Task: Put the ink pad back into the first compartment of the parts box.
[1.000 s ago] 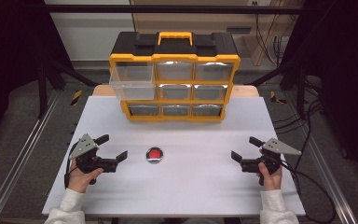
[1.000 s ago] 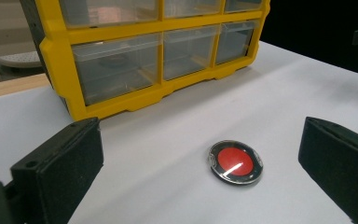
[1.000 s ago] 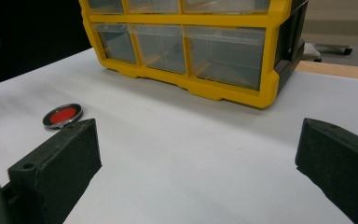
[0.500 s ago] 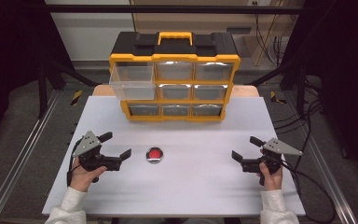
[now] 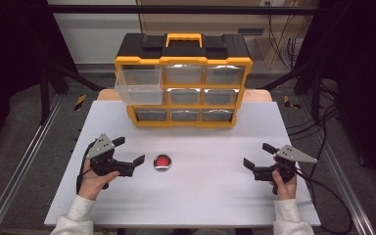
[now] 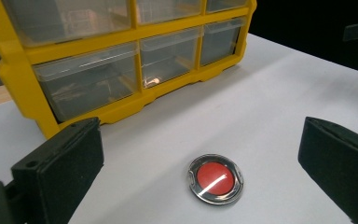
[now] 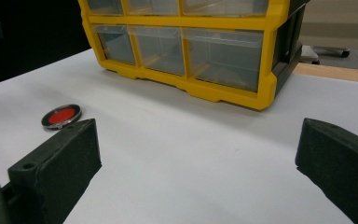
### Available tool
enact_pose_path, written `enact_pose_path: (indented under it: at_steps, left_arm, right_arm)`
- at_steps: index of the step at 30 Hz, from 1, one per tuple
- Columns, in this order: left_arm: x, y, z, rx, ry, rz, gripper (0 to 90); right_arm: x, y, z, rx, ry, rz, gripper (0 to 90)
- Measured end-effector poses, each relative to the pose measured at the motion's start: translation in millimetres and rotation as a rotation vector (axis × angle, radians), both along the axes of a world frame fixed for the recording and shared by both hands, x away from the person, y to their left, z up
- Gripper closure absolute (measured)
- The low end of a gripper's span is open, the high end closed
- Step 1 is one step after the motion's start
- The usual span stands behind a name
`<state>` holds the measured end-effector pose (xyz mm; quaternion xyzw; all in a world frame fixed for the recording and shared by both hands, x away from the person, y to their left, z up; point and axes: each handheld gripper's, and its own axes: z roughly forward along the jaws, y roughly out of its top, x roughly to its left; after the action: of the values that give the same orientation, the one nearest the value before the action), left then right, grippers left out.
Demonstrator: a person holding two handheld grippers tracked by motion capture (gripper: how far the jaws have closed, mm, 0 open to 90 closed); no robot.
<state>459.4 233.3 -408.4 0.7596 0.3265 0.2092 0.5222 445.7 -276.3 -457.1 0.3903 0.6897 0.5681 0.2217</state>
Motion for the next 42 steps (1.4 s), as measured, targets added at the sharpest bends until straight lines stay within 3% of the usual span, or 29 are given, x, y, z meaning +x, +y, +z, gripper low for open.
enact_pose_path:
  at_steps: [26, 42]
  left_arm:
    - [23.3, -49.4, -17.8, 0.107, 0.103, -0.055, 0.1]
    - [36.6, -72.1, -33.4, 0.165, 0.169, -0.056, 0.9]
  right_arm:
    - [0.4, 1.9, -1.6, -0.011, 0.003, 0.006, 0.4]
    - [0.8, 2.6, -2.2, -0.015, 0.006, 0.008, 0.4]
